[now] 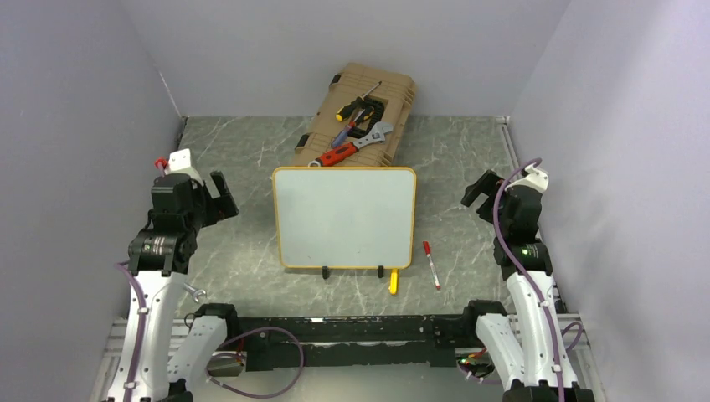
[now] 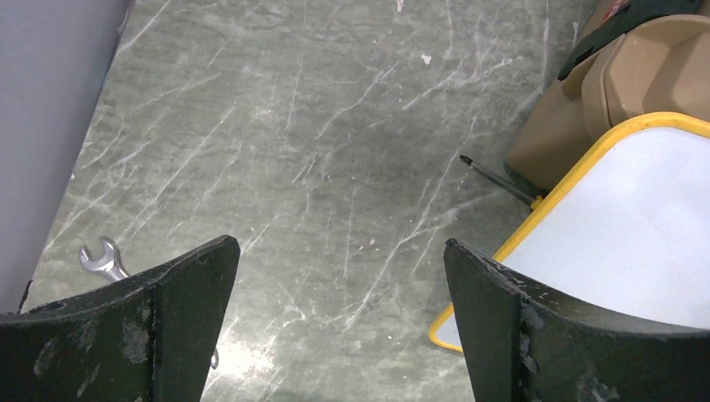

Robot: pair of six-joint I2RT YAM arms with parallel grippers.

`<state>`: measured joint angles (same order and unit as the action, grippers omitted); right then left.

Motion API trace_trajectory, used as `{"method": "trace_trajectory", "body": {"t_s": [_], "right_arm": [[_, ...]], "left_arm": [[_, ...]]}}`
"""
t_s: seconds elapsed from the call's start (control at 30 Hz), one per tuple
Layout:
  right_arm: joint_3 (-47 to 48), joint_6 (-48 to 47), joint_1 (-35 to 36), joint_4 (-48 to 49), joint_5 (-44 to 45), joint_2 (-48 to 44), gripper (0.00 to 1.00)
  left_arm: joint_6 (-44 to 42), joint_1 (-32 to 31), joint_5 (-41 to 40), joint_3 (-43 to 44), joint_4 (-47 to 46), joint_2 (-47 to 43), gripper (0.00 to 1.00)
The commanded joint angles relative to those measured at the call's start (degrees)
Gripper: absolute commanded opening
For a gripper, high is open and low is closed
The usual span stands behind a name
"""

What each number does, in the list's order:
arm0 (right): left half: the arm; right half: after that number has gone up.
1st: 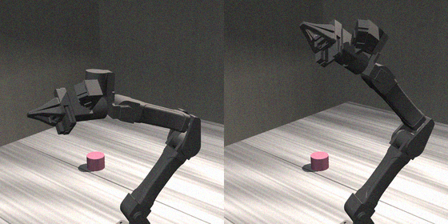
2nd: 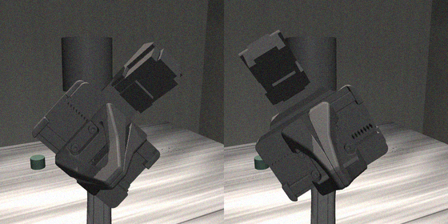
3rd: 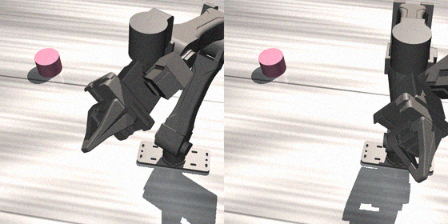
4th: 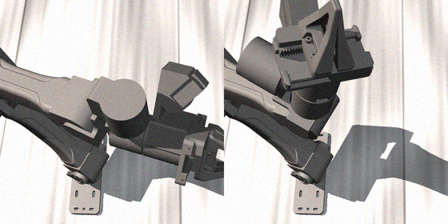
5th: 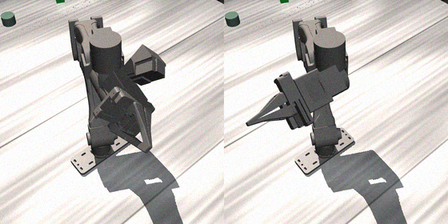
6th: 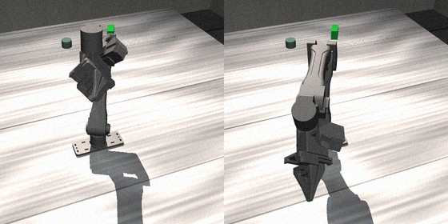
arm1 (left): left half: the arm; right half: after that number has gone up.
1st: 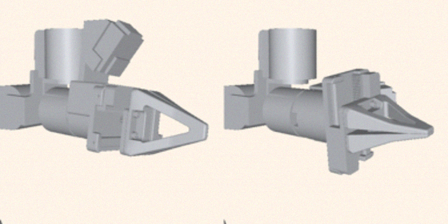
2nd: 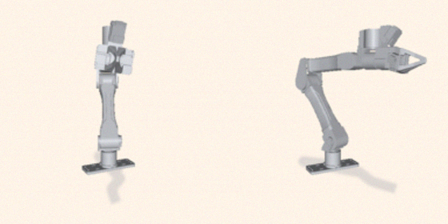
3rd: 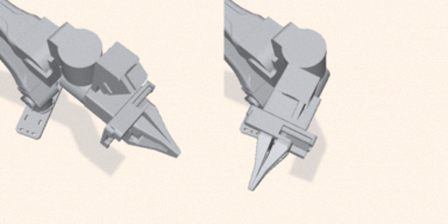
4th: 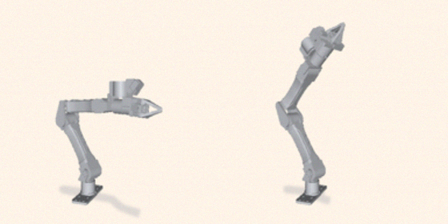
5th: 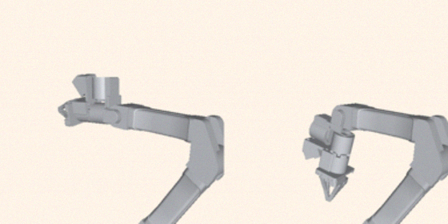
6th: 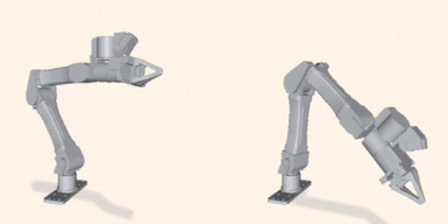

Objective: Write a sentence on the whiteboard
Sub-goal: Open the whiteboard marker at the center of the board.

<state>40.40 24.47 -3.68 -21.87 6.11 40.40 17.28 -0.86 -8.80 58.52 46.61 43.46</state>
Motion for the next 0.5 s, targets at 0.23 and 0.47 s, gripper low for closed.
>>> {"method": "trace_trajectory", "body": {"t_s": [0.23,0.47], "right_arm": [[0.15,5.85,-0.19,-6.46,-3.64,-1.84,0.99],[-5.41,11.40,0.13,-12.23,-11.76,0.99,0.85]], "left_arm": [[0.51,-0.10,0.10,-0.40,0.85,3.54,1.00],[-5.32,-0.09,5.71,-5.86,-2.61,0.45,0.99]]}}
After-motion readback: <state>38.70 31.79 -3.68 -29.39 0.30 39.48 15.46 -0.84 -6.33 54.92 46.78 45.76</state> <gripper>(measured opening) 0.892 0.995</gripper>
